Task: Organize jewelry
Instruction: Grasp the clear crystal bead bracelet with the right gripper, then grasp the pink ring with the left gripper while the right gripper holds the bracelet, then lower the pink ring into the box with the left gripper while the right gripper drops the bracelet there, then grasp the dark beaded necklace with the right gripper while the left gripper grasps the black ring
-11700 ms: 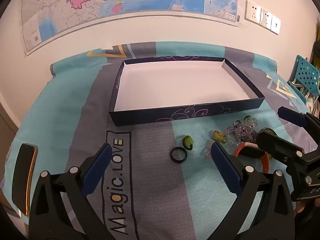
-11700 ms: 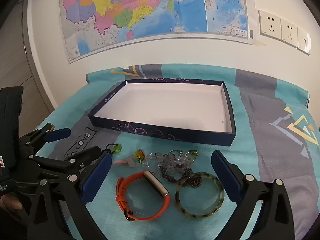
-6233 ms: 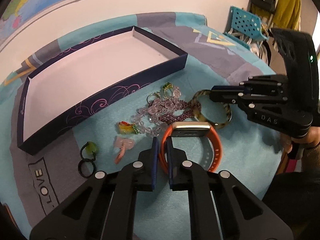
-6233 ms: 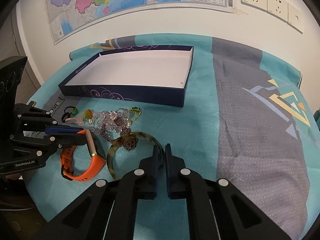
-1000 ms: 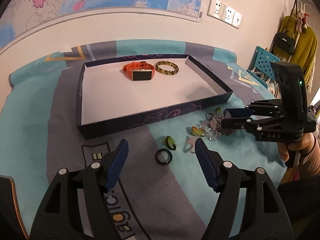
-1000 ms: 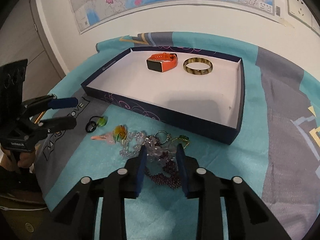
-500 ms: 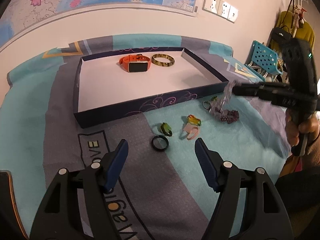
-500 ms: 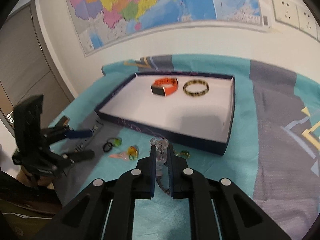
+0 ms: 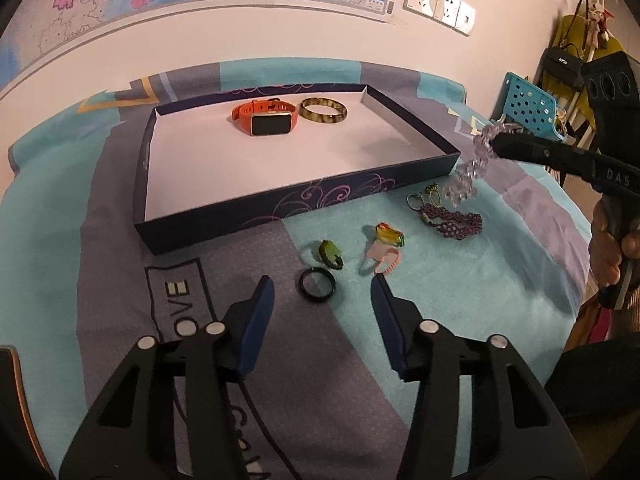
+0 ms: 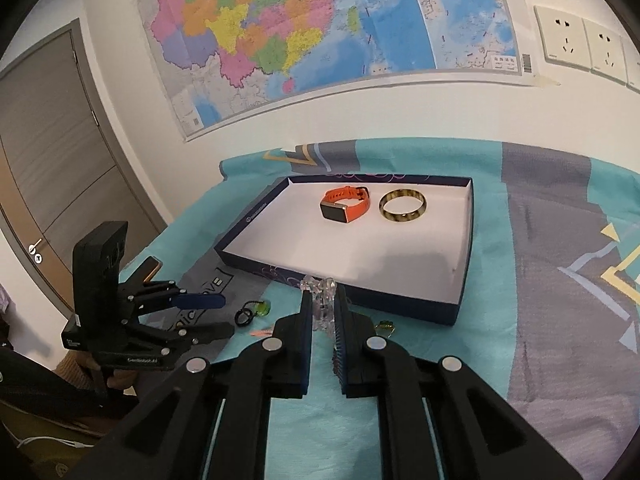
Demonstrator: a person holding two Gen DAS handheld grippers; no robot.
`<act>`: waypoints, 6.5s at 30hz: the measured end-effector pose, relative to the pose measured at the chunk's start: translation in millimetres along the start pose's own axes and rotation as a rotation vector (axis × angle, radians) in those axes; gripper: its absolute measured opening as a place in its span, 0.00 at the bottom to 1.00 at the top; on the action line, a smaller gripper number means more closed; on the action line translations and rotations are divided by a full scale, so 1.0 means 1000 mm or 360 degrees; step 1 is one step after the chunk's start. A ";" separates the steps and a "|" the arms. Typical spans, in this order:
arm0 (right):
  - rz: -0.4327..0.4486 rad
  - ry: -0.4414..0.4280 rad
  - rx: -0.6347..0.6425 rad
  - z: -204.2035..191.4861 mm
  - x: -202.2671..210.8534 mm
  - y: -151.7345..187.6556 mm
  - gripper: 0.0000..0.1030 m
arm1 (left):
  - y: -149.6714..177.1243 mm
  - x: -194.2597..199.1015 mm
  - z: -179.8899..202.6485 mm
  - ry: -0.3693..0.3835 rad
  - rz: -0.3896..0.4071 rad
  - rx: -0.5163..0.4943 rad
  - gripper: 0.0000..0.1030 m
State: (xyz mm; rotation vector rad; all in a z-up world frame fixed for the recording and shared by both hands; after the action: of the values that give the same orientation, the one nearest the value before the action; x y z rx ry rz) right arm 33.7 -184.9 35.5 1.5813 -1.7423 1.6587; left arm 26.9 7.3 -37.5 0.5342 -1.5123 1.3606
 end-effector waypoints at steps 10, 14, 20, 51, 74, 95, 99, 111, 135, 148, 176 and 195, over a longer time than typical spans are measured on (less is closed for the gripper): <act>-0.0054 -0.0041 -0.0005 -0.005 -0.012 0.008 0.09 | -0.007 -0.002 0.011 -0.0035 0.0000 -0.0068 0.40; -0.0056 -0.0050 -0.0009 -0.005 -0.013 0.009 0.09 | -0.004 0.002 0.017 -0.0020 0.0011 -0.0085 0.40; -0.0065 -0.0058 -0.0016 -0.004 -0.015 0.010 0.10 | -0.004 0.002 0.037 0.0047 0.0020 -0.0186 0.40; -0.0023 -0.0081 -0.0005 -0.008 -0.009 0.006 0.07 | -0.022 -0.019 0.041 0.0107 -0.0047 -0.0134 0.04; 0.0083 -0.0059 0.0064 -0.006 0.000 -0.043 0.07 | -0.048 0.019 0.017 0.0055 0.0117 -0.0080 0.04; 0.0043 -0.0053 -0.0055 0.022 -0.048 -0.094 0.07 | -0.089 -0.006 -0.011 -0.0013 0.0066 -0.0027 0.04; 0.0033 -0.0067 -0.0073 0.025 -0.056 -0.099 0.07 | -0.096 -0.012 -0.016 -0.0023 0.0048 -0.0015 0.04; 0.0005 -0.0103 -0.0112 0.029 -0.076 -0.109 0.07 | -0.110 -0.027 -0.024 -0.0036 0.0017 0.0013 0.04; -0.0137 0.0099 -0.0207 0.068 -0.105 -0.095 0.08 | -0.123 -0.066 -0.041 0.0055 -0.0119 0.0115 0.04; -0.0139 0.0196 -0.0263 0.073 -0.097 -0.086 0.39 | -0.131 -0.070 -0.041 0.0015 -0.0102 0.0110 0.29; -0.0249 0.0197 0.0014 0.019 -0.047 0.026 0.52 | -0.017 0.014 -0.014 -0.0140 0.0127 0.0011 0.53; -0.0303 0.0292 0.0086 -0.003 -0.066 0.039 0.43 | 0.002 -0.020 0.007 -0.0107 -0.0067 -0.0031 0.44</act>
State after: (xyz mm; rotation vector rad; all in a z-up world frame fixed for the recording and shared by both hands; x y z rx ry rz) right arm 25.3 -158.8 -36.4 1.5118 -1.4228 1.7095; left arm 30.7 -3.6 -54.6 0.6019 -1.5583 1.3056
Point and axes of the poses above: each gripper's, at about its wrist camera, not at the fingertips, and x roughly against the way its jaws point, z to its right, y to its underside, the point moved 2 cm from there along -x, roughly the way its jaws point, and after that the axes turned 13 degrees about -z, right-handed, at the moved point
